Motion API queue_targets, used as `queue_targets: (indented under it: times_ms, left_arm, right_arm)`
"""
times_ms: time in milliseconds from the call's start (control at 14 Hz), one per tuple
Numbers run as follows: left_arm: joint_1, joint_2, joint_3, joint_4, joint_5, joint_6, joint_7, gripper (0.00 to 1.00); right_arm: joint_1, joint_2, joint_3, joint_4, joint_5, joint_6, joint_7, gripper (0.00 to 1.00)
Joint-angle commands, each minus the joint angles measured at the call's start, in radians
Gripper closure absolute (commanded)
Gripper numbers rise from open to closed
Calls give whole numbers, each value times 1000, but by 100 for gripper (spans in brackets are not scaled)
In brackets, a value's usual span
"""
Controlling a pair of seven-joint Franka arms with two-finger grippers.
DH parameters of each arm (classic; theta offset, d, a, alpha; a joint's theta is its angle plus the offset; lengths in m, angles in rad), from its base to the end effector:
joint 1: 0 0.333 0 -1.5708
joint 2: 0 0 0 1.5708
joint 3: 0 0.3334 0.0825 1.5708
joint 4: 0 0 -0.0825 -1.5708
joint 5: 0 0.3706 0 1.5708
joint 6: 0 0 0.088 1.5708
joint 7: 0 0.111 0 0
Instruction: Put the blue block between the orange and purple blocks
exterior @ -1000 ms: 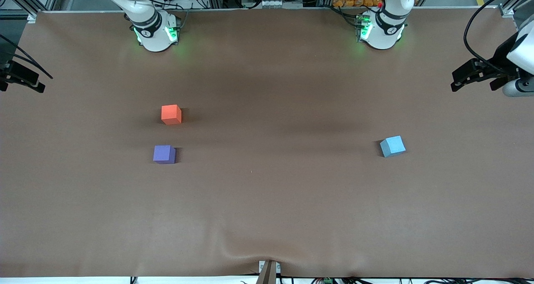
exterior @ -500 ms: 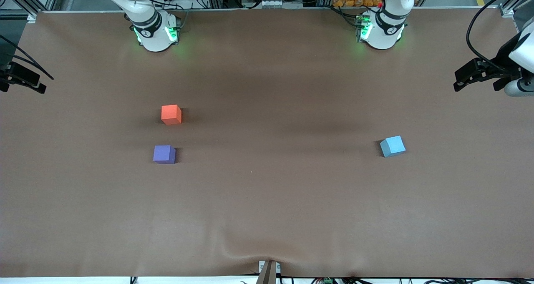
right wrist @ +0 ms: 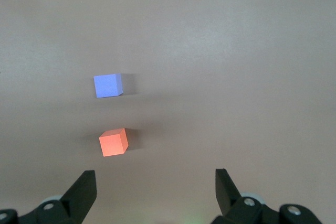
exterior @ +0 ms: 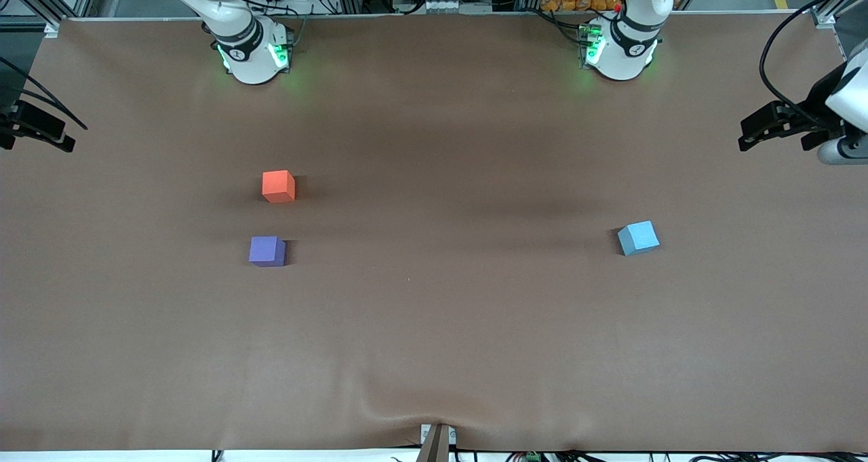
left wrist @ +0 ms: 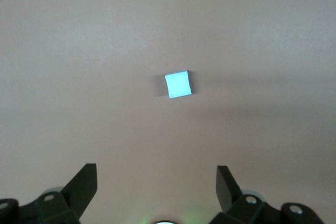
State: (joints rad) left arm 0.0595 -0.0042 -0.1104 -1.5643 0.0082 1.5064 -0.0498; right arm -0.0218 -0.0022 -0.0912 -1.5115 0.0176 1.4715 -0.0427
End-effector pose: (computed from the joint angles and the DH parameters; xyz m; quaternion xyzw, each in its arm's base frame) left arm 0.5321 -0.0263 0.6376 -0.9996 0.0004 0.0266 0.0057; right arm 0.5272 -0.0578 0.6575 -0.9992 0.0344 0.0182 0.0103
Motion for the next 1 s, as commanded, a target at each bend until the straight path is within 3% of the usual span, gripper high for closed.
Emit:
queue_targets:
  times_ms: [0,214,286,643,929]
  left_arm:
    - [10,-13,-8,-5,12,-2,18,0]
    - [11,-11,-8,-38,9,27,18,0]
    - [16,-16,-8,-101,9,96,16,0]
    - [56,18,-11,-503,12,668,4,0]
    - [52,197,-15,-533,-1,823,15,0]
  right_arm:
    - [5,5,-1,16,-2,-13,7,0]
    - [5,5,-1,16,-2,-13,7,0]
    - [5,5,-1,16,-2,-13,7,0]
    - [5,5,-1,16,-2,-13,7,0]
    - [5,5,-1,16,-2,-13,7,0]
